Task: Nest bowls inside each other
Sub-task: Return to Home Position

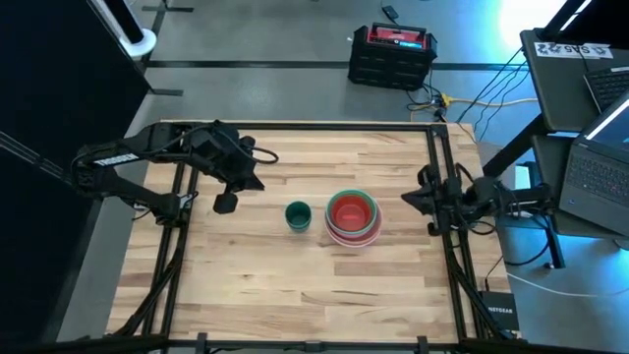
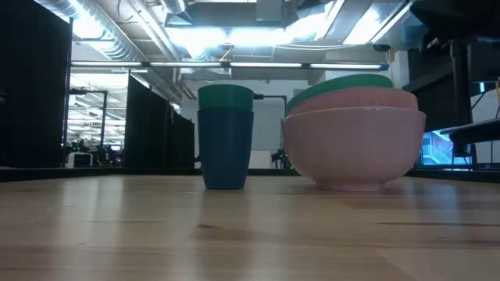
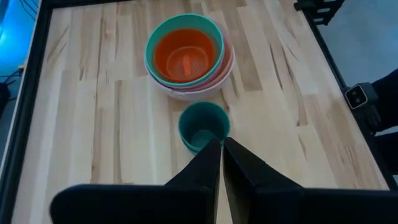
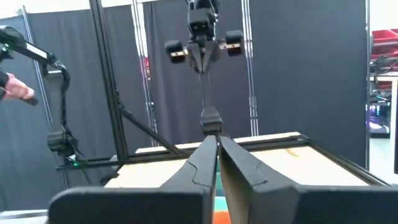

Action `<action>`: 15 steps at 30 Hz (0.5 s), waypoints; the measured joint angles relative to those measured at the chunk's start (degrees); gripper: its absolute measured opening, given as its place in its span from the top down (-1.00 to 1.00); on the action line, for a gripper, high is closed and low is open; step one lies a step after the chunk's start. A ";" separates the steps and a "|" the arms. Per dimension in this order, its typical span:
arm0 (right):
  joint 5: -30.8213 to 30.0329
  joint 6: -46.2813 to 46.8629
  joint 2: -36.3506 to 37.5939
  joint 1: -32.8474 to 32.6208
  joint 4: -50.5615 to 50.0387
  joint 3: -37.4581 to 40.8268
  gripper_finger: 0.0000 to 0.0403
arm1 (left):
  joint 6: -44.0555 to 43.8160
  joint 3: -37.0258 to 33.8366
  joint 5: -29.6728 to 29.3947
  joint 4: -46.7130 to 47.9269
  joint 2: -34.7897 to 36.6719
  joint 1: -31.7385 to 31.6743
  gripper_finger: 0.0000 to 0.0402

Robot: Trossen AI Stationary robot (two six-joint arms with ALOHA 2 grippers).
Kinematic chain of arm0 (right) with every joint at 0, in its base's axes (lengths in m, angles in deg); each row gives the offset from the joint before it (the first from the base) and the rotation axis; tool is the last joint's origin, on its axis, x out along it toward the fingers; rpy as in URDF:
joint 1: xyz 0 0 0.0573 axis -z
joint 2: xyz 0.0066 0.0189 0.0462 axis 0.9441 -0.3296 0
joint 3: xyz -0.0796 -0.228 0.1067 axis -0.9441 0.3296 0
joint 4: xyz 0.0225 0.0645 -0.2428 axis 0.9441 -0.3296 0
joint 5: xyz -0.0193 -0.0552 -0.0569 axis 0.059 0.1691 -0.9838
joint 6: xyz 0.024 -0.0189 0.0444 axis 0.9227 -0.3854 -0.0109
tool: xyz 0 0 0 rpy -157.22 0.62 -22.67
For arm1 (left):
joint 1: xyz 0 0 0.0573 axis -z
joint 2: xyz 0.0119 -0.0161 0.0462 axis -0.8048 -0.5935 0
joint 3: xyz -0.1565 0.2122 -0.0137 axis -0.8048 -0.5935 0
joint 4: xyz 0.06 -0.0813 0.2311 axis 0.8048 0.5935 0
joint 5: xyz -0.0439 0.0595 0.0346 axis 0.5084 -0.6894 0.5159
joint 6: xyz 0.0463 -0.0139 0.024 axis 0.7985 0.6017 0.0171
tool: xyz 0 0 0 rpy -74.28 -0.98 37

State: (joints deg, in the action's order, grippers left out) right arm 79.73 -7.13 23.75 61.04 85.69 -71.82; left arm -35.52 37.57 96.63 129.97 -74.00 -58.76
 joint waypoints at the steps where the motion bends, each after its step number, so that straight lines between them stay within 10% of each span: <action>1: 0.04 -0.55 0.00 0.00 1.71 0.97 0.99 | -0.11 0.00 -0.02 0.00 0.00 0.00 1.00; 5: 1.44 -3.05 0.00 0.00 12.84 5.84 0.99 | -0.61 0.00 -0.02 0.20 0.00 -0.24 1.00; 15: -0.59 1.03 0.00 0.06 2.80 7.03 0.99 | -2.58 0.04 -0.02 0.80 0.00 -0.24 1.00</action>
State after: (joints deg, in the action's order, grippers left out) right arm 79.14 -6.10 23.75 61.10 88.48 -64.79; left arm -38.09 37.60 96.61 130.77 -74.00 -59.00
